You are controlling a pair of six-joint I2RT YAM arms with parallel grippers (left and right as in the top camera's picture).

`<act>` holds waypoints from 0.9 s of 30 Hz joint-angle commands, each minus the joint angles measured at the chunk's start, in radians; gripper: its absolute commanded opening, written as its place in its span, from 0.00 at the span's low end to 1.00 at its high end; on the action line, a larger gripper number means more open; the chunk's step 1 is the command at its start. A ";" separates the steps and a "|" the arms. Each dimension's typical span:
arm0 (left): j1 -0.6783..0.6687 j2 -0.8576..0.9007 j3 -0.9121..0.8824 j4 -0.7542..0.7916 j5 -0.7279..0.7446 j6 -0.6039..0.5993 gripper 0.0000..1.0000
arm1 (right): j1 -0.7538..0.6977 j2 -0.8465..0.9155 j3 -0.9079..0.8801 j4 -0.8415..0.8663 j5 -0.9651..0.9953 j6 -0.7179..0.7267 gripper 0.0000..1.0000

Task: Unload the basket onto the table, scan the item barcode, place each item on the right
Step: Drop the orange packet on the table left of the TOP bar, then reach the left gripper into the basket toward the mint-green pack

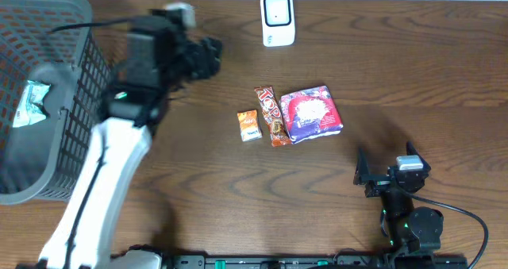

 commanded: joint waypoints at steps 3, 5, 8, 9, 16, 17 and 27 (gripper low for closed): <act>0.143 -0.116 0.026 0.013 -0.100 0.110 0.59 | 0.003 -0.002 -0.002 -0.002 0.005 -0.008 0.99; 0.202 -0.139 0.026 0.014 -0.184 0.156 0.59 | 0.003 -0.002 -0.002 -0.002 0.005 -0.008 0.99; 0.288 -0.151 0.026 0.019 -0.314 0.205 0.59 | 0.003 -0.002 -0.002 -0.002 0.005 -0.008 0.99; 0.319 -0.151 0.026 0.023 -0.351 0.230 0.60 | 0.003 -0.002 -0.002 -0.002 0.005 -0.008 0.99; 0.478 -0.131 0.026 0.051 -0.441 0.444 0.60 | 0.003 -0.002 -0.002 -0.002 0.005 -0.008 0.99; 0.499 -0.125 0.026 0.053 -0.441 0.480 0.59 | 0.003 -0.002 -0.002 -0.002 0.005 -0.008 0.99; 0.731 -0.045 0.026 0.055 -0.440 0.582 0.62 | 0.003 -0.002 -0.002 -0.002 0.005 -0.008 0.99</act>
